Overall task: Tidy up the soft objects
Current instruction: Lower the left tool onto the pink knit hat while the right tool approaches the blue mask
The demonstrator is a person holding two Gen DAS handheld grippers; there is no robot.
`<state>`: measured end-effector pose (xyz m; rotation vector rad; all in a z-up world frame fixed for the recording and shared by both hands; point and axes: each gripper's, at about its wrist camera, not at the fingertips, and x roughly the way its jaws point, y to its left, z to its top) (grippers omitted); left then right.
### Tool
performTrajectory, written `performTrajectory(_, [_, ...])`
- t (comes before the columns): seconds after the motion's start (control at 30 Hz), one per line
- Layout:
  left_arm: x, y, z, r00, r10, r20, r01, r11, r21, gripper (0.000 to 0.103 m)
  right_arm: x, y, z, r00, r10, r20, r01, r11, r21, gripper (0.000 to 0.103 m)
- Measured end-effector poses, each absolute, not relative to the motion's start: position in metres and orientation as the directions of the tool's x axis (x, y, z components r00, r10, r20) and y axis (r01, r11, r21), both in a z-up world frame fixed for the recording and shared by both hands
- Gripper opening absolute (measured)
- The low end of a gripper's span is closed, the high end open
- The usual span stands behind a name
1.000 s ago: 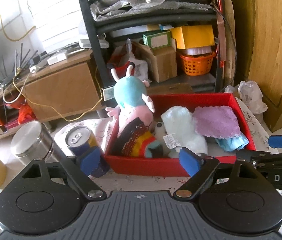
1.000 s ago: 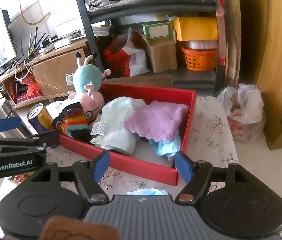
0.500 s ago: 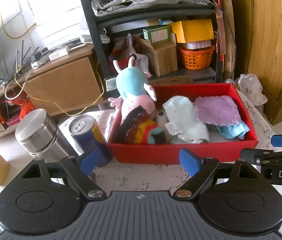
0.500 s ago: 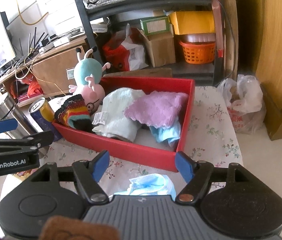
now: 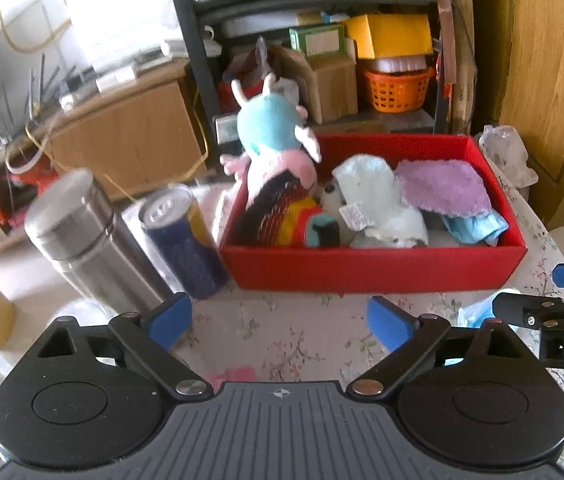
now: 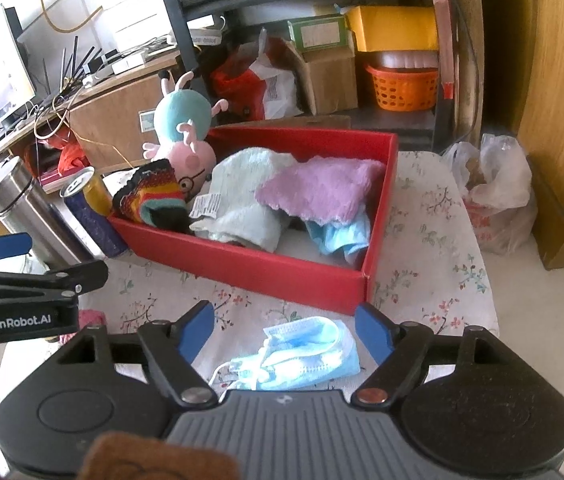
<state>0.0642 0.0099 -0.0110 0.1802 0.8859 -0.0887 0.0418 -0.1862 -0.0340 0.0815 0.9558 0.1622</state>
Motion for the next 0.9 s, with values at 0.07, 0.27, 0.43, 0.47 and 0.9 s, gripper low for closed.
performTrajectory(0.07, [0.066,0.016,-0.014,0.602,-0.02,-0.798,0.144,0.986,0.084,0.091,0.041,-0.188,-0.037,0.554,0.178,-0.813,-0.093,0.984,0.152,0.05])
performTrajectory(0.27, [0.072,0.032,-0.028,0.544,-0.024,-0.839,0.098,0.995,0.035,0.091,0.037,-0.193,-0.041,0.538,0.186,-0.822,-0.083,0.982,0.168,0.05])
performTrajectory(0.43, [0.077,0.035,-0.05,0.451,0.0,-0.893,0.077,0.996,0.038,0.091,0.038,-0.197,-0.045,0.524,0.193,-0.829,-0.066,0.98,0.186,0.05])
performTrajectory(0.47, [0.076,0.036,-0.053,0.44,0.005,-0.898,0.076,0.996,0.043,0.091,0.039,-0.197,-0.046,0.519,0.202,-0.831,-0.066,0.978,0.197,0.05])
performTrajectory(0.9, [0.087,0.046,-0.09,0.353,0.042,-0.935,-0.007,0.999,0.042,0.092,0.05,-0.19,-0.057,0.483,0.209,-0.85,-0.057,0.977,0.207,0.05])
